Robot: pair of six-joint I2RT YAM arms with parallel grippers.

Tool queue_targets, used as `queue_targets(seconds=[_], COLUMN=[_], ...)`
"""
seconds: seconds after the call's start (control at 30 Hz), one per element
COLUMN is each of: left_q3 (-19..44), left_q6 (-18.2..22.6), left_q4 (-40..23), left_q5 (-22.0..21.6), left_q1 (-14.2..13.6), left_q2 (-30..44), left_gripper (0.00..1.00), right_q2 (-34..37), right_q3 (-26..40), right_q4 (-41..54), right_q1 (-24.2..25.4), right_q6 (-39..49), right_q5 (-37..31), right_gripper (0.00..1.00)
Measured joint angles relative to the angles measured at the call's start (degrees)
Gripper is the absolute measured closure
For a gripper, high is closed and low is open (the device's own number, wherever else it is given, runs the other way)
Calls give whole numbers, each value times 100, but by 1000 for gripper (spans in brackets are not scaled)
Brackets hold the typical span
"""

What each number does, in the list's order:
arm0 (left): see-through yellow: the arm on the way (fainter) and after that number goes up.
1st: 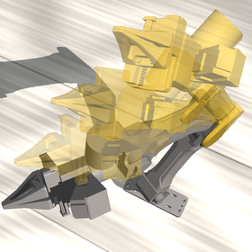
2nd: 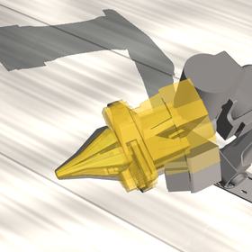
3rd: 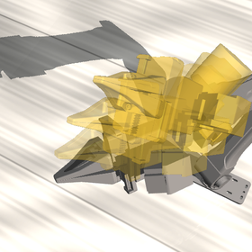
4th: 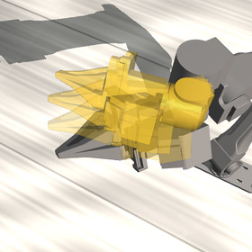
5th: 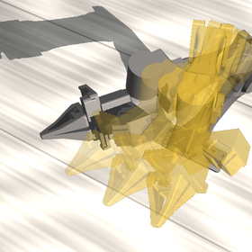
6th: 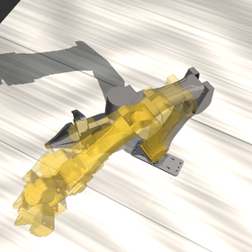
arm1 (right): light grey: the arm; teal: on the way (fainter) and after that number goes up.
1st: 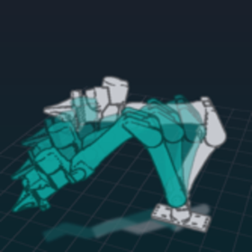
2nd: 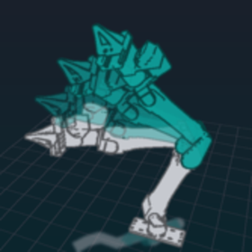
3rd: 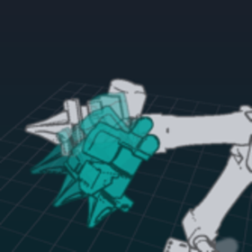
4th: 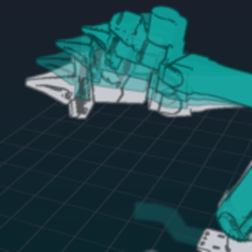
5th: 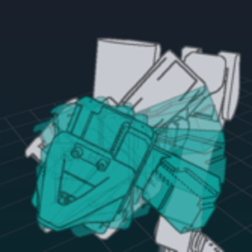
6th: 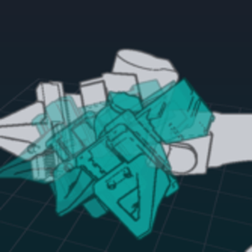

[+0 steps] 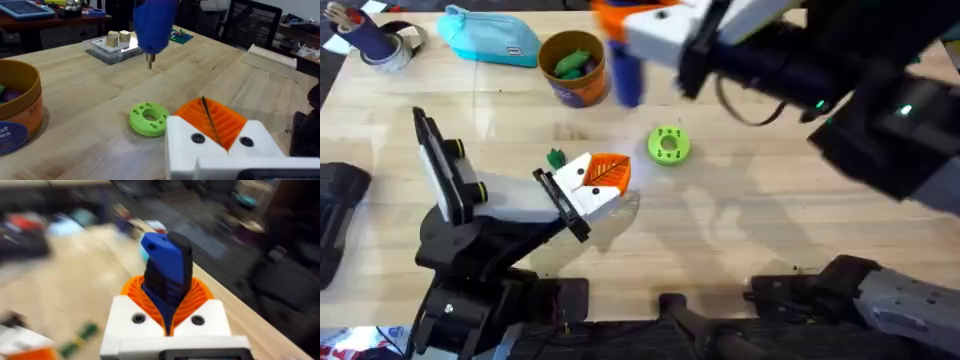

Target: Pick up the gripper from the table and insert it into the empty holder that is missing its gripper. Then pick up a screw, insert it into the mounting hole, and use the screwdriver to tighten it. Finally, clean up the table by picking up the vegetable and placing it into the bucket.

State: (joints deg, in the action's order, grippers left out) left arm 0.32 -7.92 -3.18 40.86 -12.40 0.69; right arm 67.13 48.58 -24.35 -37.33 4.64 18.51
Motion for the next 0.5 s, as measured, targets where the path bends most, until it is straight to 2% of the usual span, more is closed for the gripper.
queue_targets(seconds=[0.13, 0.23, 0.37, 0.5], left_q3=[0, 0, 0, 0], left_q6=[0, 0, 0, -1], left_q4=[0, 0, 0, 0], left_q5=[1, 0, 0, -1], left_q1=[0, 0, 0, 0], left_q2=[0, 0, 0, 0], left_gripper=[985, 985, 985, 985], right_q2=[48, 242, 676, 1231], right_q3=[0, 2, 0, 0], right_q4=[926, 1532, 2213, 2496], right_q1=[867, 1296, 1511, 1543], right_q6=[964, 1926, 3327, 4618], right_q5=[-69, -210, -942, -1722], right_gripper=[977, 977, 977, 977])
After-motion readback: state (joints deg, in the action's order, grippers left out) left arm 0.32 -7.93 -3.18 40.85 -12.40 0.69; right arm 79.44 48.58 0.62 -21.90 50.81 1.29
